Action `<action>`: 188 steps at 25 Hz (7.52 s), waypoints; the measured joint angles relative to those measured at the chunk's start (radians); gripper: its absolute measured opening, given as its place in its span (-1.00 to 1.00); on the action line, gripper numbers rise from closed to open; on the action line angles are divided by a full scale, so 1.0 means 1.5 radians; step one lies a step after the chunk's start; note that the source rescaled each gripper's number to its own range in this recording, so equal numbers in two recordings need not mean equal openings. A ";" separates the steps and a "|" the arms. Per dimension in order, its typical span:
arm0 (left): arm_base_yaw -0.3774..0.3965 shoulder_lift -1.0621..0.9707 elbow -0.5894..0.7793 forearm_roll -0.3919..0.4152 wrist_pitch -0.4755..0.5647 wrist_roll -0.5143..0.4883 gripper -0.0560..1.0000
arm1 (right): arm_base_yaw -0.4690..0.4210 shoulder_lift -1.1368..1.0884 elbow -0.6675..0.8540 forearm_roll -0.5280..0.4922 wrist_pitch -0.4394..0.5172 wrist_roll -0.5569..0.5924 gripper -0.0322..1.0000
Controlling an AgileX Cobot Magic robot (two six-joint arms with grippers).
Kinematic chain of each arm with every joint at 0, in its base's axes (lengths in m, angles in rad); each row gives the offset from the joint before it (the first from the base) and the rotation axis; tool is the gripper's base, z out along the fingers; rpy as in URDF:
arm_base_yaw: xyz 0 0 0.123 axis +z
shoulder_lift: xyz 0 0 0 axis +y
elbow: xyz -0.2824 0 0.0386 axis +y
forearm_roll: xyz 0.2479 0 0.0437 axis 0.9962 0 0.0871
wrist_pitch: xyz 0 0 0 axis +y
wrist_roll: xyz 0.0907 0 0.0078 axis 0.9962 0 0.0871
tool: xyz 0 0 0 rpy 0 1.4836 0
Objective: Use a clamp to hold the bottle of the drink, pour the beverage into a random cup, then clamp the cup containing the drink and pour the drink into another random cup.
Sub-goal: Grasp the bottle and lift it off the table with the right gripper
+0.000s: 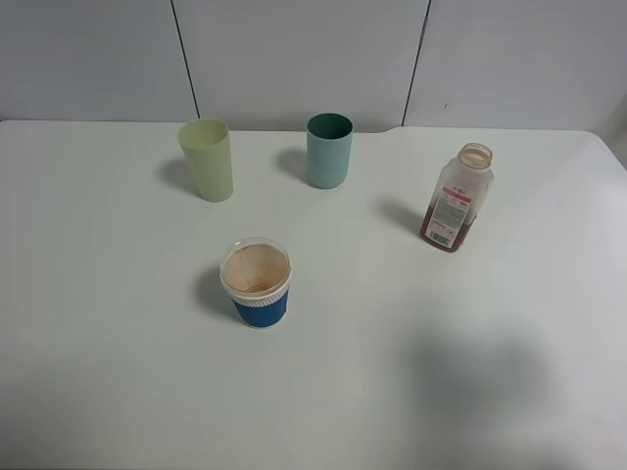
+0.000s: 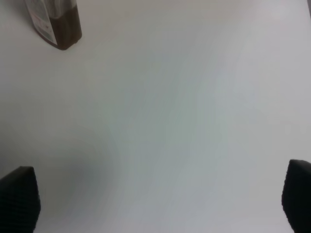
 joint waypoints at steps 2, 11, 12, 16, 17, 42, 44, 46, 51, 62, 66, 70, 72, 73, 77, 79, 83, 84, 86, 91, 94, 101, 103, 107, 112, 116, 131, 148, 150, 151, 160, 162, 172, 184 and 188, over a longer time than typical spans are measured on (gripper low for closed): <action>0.000 0.000 0.000 0.000 0.000 0.000 1.00 | 0.000 0.000 -0.002 -0.009 0.004 -0.002 1.00; 0.000 0.000 0.000 0.000 0.000 0.000 1.00 | 0.001 0.000 -0.002 -0.095 0.035 -0.024 1.00; 0.000 0.000 0.000 0.000 0.000 0.000 1.00 | 0.004 0.000 -0.002 -0.099 0.035 -0.024 1.00; 0.000 0.000 0.000 0.000 0.000 0.000 1.00 | 0.028 0.000 -0.002 -0.110 0.035 -0.024 1.00; 0.000 0.000 0.000 0.000 0.000 0.000 1.00 | 0.031 0.000 -0.002 -0.116 0.035 -0.024 1.00; 0.000 0.000 0.000 0.000 0.000 0.000 1.00 | 0.033 0.001 0.060 -0.209 -0.064 -0.012 1.00; 0.000 0.000 0.000 0.000 0.000 0.000 1.00 | 0.033 0.001 0.076 -0.209 -0.086 -0.005 1.00; 0.000 0.000 0.000 0.000 0.000 0.000 1.00 | 0.033 0.001 0.094 -0.209 -0.104 0.001 1.00; 0.000 0.000 0.000 0.000 0.000 0.000 1.00 | 0.033 0.011 0.104 -0.209 -0.130 0.008 1.00; 0.000 0.000 0.000 0.000 0.000 0.000 1.00 | 0.033 0.236 0.104 -0.209 -0.255 0.072 1.00; 0.000 0.000 0.000 0.000 0.000 0.000 1.00 | 0.033 0.300 0.104 -0.210 -0.295 0.077 1.00; 0.000 0.000 0.000 0.000 0.000 0.000 1.00 | 0.033 0.340 0.104 -0.210 -0.337 0.078 1.00; 0.000 0.000 0.000 0.000 0.000 0.000 1.00 | 0.033 0.356 0.104 -0.210 -0.355 0.078 1.00; 0.000 0.000 0.000 0.000 0.000 0.000 1.00 | 0.033 0.364 0.104 -0.210 -0.362 0.078 1.00; 0.000 0.000 0.000 0.000 0.000 0.000 1.00 | 0.033 0.401 0.104 -0.210 -0.395 0.078 1.00; 0.000 0.000 0.000 0.000 0.000 0.000 1.00 | 0.026 0.418 0.104 -0.210 -0.420 0.075 1.00; 0.000 0.000 0.000 0.000 0.000 0.000 1.00 | -0.022 0.462 0.104 -0.210 -0.475 0.068 1.00; 0.000 0.000 0.000 0.000 0.000 0.000 1.00 | -0.032 0.474 0.104 -0.211 -0.482 0.068 1.00; 0.000 0.000 0.000 0.000 0.000 0.000 1.00 | -0.049 0.492 0.104 -0.215 -0.494 0.068 1.00; 0.000 0.000 0.000 0.000 0.000 0.000 1.00 | -0.055 0.507 0.104 -0.244 -0.521 0.054 1.00; 0.000 0.000 0.000 0.000 0.000 0.000 1.00 | -0.060 0.520 0.104 -0.248 -0.527 0.018 1.00; 0.000 0.000 0.000 0.000 0.000 0.000 1.00 | -0.067 0.593 0.104 -0.250 -0.575 -0.050 1.00; 0.000 0.000 0.000 0.000 0.000 0.000 1.00 | -0.069 0.622 0.104 -0.250 -0.607 -0.066 1.00; 0.000 0.000 0.000 0.000 0.000 0.000 1.00 | -0.073 0.674 0.104 -0.250 -0.671 -0.083 1.00; 0.000 0.000 0.000 0.000 0.000 0.000 1.00 | -0.073 0.723 0.104 -0.250 -0.755 -0.111 1.00; 0.000 0.000 0.000 0.000 0.000 0.000 1.00 | -0.073 0.757 0.104 -0.243 -0.805 -0.125 1.00; 0.000 0.000 0.000 0.000 0.000 0.000 1.00 | -0.073 0.887 0.075 -0.228 -0.921 -0.143 1.00; 0.000 0.000 0.000 0.000 0.000 0.000 1.00 | -0.073 0.990 0.057 -0.228 -1.047 -0.143 1.00; 0.000 0.000 0.000 0.000 0.000 0.000 1.00 | -0.073 0.996 0.057 -0.228 -1.068 -0.143 1.00; 0.000 0.000 0.000 0.000 0.000 0.000 1.00 | -0.073 0.998 0.056 -0.228 -1.079 -0.143 1.00; 0.000 0.000 0.000 0.000 0.000 0.000 1.00 | -0.073 1.046 0.056 -0.228 -1.142 -0.143 1.00; 0.000 0.000 0.000 0.000 0.000 0.000 1.00 | -0.073 1.058 0.056 -0.228 -1.164 -0.143 1.00; 0.000 0.000 0.000 0.000 0.000 0.000 1.00 | -0.073 1.078 0.056 -0.228 -1.232 -0.143 1.00; 0.000 0.000 0.000 0.000 0.000 0.000 1.00 | -0.073 1.120 0.041 -0.228 -1.292 -0.143 1.00; 0.000 0.000 0.000 0.000 0.000 0.000 1.00 | -0.073 1.121 0.014 -0.228 -1.294 -0.143 1.00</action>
